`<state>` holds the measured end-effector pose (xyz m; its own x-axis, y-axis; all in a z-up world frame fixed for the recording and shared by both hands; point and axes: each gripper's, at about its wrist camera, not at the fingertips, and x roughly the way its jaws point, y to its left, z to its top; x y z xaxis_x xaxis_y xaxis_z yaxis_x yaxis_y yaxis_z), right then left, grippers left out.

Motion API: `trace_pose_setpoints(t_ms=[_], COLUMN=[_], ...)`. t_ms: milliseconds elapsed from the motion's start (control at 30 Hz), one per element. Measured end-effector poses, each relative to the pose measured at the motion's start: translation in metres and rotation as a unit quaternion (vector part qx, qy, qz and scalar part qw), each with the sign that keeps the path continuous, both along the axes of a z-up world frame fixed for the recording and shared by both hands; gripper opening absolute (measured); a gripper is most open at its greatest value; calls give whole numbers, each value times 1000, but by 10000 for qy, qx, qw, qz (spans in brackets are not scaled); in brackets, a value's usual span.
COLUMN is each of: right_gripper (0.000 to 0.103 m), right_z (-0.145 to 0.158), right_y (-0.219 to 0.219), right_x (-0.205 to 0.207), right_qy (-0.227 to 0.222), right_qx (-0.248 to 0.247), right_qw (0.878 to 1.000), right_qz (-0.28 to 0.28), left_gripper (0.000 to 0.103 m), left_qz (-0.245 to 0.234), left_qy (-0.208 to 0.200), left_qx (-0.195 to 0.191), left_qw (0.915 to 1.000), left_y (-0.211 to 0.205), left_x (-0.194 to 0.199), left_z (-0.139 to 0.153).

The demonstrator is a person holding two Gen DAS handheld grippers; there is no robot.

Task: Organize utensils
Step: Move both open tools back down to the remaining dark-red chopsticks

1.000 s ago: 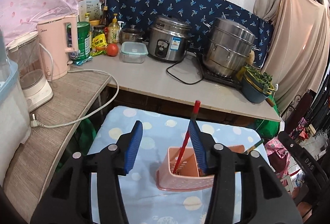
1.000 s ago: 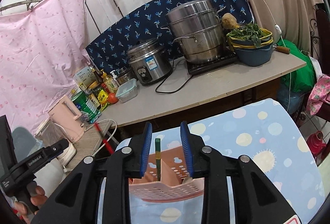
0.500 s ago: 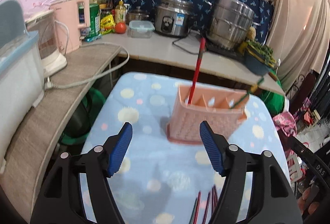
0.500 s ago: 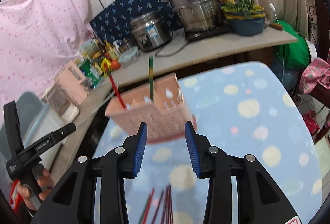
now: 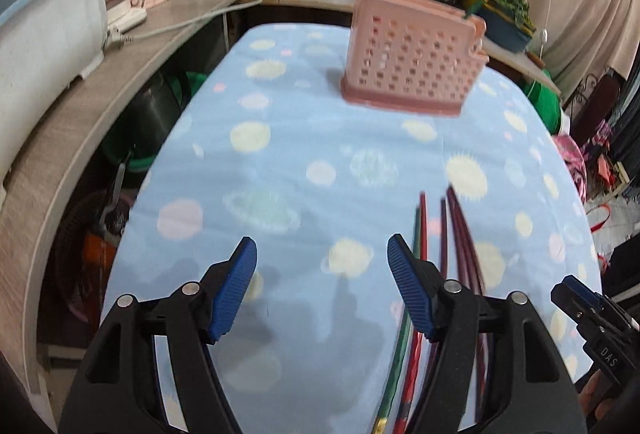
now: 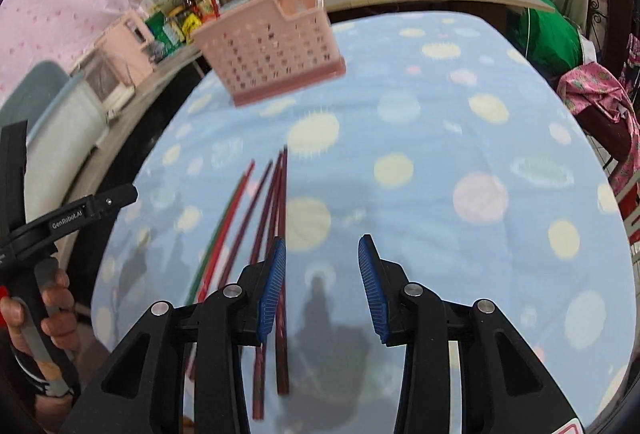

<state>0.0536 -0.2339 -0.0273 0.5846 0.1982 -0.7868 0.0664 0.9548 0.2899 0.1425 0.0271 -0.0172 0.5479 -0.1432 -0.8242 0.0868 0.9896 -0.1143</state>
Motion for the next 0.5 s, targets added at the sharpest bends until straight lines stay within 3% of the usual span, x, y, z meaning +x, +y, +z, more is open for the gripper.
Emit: trace_pose_setpoints(t_ms=[233, 500], right_gripper=[37, 34], right_z=[-26, -33], right_y=[22, 39], right_x=[-27, -36], right_qy=[301, 329], right_qx=[-104, -291], right_qw=[9989, 9977], right_qz=[332, 525], left_gripper=[64, 64], left_qz=[-20, 8], left_qy=[292, 477], left_qx=[-19, -3], left_qw=[9996, 9989], left_y=[0, 3], left_x=[-29, -50], left_z=[-23, -37])
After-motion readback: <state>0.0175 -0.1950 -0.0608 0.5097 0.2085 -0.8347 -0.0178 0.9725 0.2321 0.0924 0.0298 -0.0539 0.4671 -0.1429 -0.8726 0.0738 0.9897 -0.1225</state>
